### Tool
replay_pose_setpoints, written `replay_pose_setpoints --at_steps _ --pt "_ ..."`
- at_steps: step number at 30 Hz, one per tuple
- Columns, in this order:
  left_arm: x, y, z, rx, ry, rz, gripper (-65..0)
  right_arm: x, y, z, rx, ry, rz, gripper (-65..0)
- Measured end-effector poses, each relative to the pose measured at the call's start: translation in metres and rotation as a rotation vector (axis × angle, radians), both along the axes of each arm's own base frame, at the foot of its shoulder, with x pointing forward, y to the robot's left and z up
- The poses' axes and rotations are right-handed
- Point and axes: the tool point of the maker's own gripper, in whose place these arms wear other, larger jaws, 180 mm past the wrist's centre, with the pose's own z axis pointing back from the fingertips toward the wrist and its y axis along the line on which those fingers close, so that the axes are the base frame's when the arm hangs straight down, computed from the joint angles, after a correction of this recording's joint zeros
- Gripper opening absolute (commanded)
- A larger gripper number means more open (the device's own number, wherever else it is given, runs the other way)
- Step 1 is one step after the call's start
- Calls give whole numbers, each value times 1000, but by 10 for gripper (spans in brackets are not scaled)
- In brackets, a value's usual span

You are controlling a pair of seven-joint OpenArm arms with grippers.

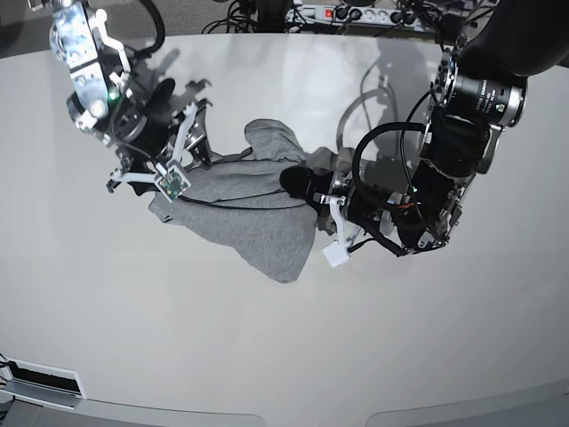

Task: Layout the t-shirt on the table in an organized manner, then fold the t-shirt properly
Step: 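Lift the shirt with the left gripper and grasp another part with the right gripper, then pull the shirt apart between both grippers, spreading it over the table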

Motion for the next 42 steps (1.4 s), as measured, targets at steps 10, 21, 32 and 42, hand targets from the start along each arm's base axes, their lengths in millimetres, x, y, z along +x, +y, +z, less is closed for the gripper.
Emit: replay_pose_setpoints --at_steps 10,21,32,42 --pt "20 -6 32 -68 -4 -19 -650 73 8 38 22 -108 -34 -650" --pt "130 -21 177 -297 -304 28 -650 104 -2 181 -36 -477 -54 -650" --pt "166 -18 245 -311 -455 12 -650 117 -56 214 -117 -612 -344 -650" --pt "138 -12 183 -267 -339 25 -650 115 -63 205 -171 -568 -336 -283"
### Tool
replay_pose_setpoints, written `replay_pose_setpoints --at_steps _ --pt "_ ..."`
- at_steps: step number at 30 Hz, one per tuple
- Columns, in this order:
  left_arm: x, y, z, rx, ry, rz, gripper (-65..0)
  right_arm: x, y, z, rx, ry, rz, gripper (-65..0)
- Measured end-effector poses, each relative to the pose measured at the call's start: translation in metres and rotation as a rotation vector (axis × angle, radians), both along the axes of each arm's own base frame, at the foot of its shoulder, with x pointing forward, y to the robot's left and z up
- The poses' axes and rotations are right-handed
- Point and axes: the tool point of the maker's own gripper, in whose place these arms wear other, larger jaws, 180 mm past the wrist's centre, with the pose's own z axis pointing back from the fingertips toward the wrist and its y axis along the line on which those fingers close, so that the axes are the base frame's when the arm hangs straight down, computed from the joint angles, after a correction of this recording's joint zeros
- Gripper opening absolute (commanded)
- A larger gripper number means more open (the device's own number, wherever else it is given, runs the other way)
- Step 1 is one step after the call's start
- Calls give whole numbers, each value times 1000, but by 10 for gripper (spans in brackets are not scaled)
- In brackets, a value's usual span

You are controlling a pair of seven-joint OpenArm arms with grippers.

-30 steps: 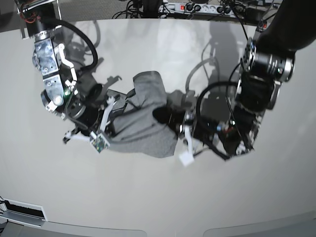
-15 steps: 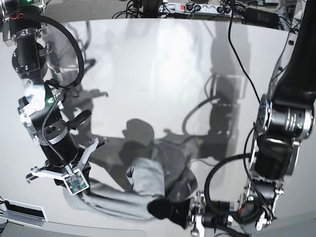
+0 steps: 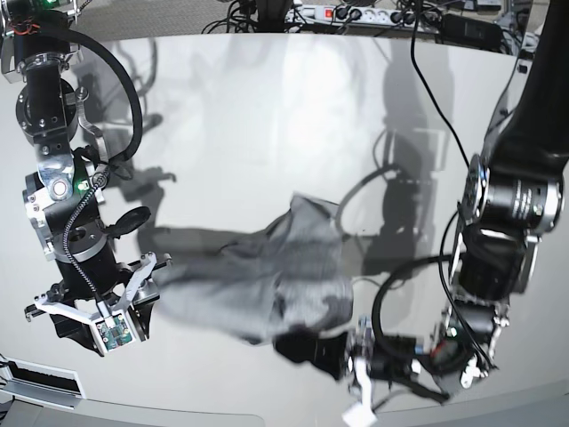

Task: Layout the t-shirt on the table in an organized manner, then fold the t-shirt properly
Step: 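Pull the shirt apart between both grippers, spreading it over the table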

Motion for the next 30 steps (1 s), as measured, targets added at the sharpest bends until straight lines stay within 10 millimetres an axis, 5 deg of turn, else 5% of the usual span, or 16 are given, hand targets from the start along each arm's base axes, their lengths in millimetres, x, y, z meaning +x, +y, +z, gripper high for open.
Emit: replay_pose_setpoints --at_steps 5,8,12,20,24,30 --pt "-24 1 -36 10 84 -3 -650 -2 4 -7 1 42 21 -284" --pt "-30 3 -46 5 107 7 -650 -14 43 -26 103 168 229 -284" --pt "-39 3 -57 0 137 9 -650 -54 105 -44 262 299 544 -284" --pt "-41 1 -57 -12 142 9 -650 -93 138 -71 434 399 580 -284" --pt "-44 -21 -52 -44 140 -22 -650 -96 155 -82 538 427 544 -284" --pt "-54 -67 -37 -128 142 -85 -650 -83 156 -117 541 471 419 -284"
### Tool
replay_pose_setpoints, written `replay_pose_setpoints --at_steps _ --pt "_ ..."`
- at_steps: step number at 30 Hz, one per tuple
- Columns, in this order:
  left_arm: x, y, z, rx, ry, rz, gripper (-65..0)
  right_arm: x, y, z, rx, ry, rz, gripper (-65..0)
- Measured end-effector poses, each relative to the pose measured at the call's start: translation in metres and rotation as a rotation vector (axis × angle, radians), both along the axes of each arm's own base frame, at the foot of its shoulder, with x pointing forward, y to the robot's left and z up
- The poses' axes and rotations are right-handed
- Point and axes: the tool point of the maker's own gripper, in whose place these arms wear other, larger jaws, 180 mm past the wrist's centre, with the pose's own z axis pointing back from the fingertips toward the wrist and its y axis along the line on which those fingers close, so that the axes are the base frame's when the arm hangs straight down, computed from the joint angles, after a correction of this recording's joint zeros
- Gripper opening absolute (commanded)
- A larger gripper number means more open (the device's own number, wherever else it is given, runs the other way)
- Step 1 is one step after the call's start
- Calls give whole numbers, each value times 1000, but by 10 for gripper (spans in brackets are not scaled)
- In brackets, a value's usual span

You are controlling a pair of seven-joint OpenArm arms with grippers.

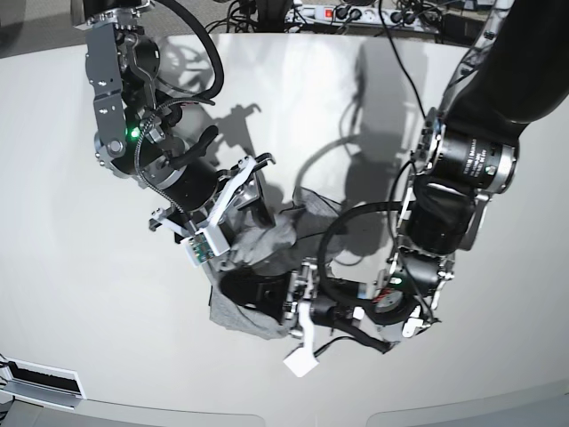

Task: Layout the t-shirt on the table in an organized manner, then fold the t-shirt properly
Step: 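Pull the shirt apart between both grippers, spreading it over the table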

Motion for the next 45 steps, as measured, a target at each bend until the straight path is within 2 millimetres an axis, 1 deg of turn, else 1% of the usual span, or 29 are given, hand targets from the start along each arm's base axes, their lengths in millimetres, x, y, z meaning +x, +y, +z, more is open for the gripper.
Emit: replay_pose_setpoints --at_steps 2,4,6,7,8,10,11,12,13,14,16,19,22,24,26,29,32,35,36,38,42,43,45 --pt "-1 -6 2 -10 -1 -8 -650 -4 8 -1 12 3 40 -284" --pt "-3 -9 3 -13 0 -13 -650 -7 14 3 41 2 68 -284" --pt "-3 -10 3 -14 1 -16 -650 -7 15 3 43 2 67 -288" --pt "-3 -10 3 -15 0 -16 -650 -4 12 3 41 3 49 -302" --pt "-3 -11 4 -17 0 -16 -650 0 9 4 41 4 24 -329" --pt "-3 -11 4 -18 0 -15 -650 11 2 8 45 0 -37 -410" --pt "-3 -11 4 -18 0 -15 -650 16 -1 11 48 -4 -63 -465" --pt "-3 -11 4 -18 0 -14 -650 19 -3 12 50 -5 -81 -543" --pt "-3 -11 4 -18 0 -14 -636 20 -4 11 42 -3 -84 -631" --pt "-2 -11 4 -17 -2 -15 -617 20 -6 9 25 4 -84 -650" --pt "0 -10 6 -13 -9 -16 -581 20 -11 4 -33 -3 -89 -650" --pt "15 -4 22 -3 -55 -10 -522 19 -16 -1 -119 -22 -60 -650" --pt "39 13 47 12 -123 21 -463 16 -24 -4 -191 -25 -30 -650" --pt "52 30 59 33 -159 48 -440 17 -34 4 -227 -48 -36 -650" --pt "62 49 64 61 -181 78 -438 24 -53 22 -297 -112 -92 -650" --pt "71 74 67 94 -196 112 -438 39 -100 48 -443 -201 -277 -650" --pt "74 93 63 119 -193 144 -438 43 -133 63 -526 -249 -392 -650" --pt "69 110 48 143 -164 167 -438 45 -159 71 -564 -265 -500 -650" --pt "66 116 40 150 -149 175 -438 45 -163 72 -563 -265 -521 -650" --pt "56 119 24 163 -114 172 -438 45 -163 72 -562 -266 -519 -650" --pt "37 114 -3 158 -47 163 -438 45 -160 71 -570 -265 -498 -650" --pt "31 112 -10 158 -31 158 -438 45 -164 72 -596 -275 -507 -650" --pt "22 112 -21 159 -2 155 -438 44 -177 75 -633 -275 -564 -650"
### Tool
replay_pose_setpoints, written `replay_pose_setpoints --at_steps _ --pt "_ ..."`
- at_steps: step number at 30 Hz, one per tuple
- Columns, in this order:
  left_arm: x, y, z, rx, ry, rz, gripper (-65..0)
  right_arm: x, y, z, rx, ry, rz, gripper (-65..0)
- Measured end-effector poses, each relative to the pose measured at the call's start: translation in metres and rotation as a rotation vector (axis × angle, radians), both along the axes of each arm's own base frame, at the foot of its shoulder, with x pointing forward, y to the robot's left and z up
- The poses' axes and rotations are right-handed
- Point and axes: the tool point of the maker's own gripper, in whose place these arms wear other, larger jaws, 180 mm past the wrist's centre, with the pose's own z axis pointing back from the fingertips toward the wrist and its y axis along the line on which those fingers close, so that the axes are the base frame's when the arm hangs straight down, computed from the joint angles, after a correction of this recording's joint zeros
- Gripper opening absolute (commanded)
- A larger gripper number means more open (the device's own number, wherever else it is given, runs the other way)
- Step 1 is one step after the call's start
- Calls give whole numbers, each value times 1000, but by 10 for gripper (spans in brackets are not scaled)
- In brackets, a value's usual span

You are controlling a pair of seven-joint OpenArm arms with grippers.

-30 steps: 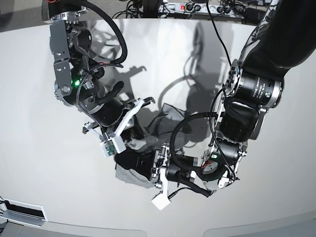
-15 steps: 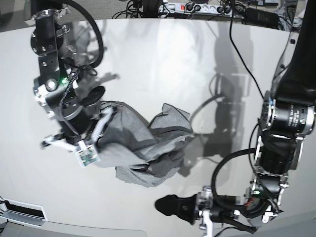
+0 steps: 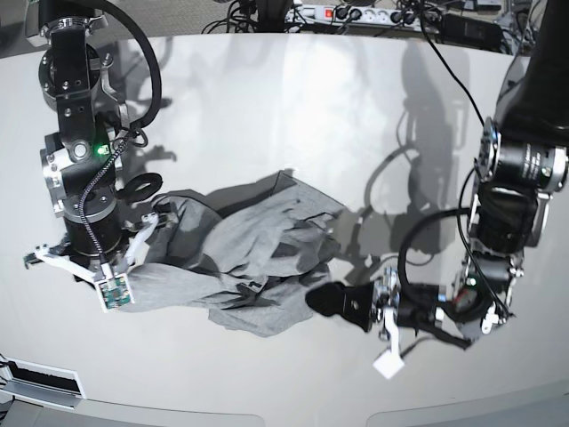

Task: Layout the t-shirt on the table in an organized manner, then fold the t-shirt properly
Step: 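Pull the shirt apart between both grippers, spreading it over the table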

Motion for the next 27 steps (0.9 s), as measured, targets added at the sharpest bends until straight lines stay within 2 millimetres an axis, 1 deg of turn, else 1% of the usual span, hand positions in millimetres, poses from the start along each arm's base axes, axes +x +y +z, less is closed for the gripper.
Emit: replay_pose_setpoints --at_steps 2,4,6,9,11,13,16,18,19,21,24,27 --pt "-7 1 -10 1 24 4 -438 -3 -13 -2 2 19 -55 -650" --pt "-15 5 -19 7 47 7 -438 -6 -21 -5 4 36 -82 -650" --pt "-20 4 -25 8 63 5 -438 -12 -33 -12 3 77 -129 -650" --pt "-23 3 -27 3 68 5 -438 -25 -51 -23 2 138 -196 -650" --pt "-22 3 -27 3 68 6 -438 -35 -56 -33 -15 205 -199 -650" --pt "-22 3 -27 3 68 5 -438 -38 -57 -37 -26 224 -191 -650" --pt "-22 3 -27 4 68 5 -438 -31 -55 -30 -40 196 -155 -650" --pt "-22 3 -27 3 69 6 -438 -26 -53 -23 -56 167 -120 -650" --pt "-22 3 -27 3 68 6 -438 -24 -51 -18 -49 152 -99 -650" --pt "-22 3 -27 3 68 5 -438 -18 -32 -8 -7 123 2 -650" --pt "-22 4 -26 5 67 8 -438 -11 12 11 109 78 194 -650" --pt "-18 13 -23 19 57 17 -438 -13 51 18 217 84 383 -650"
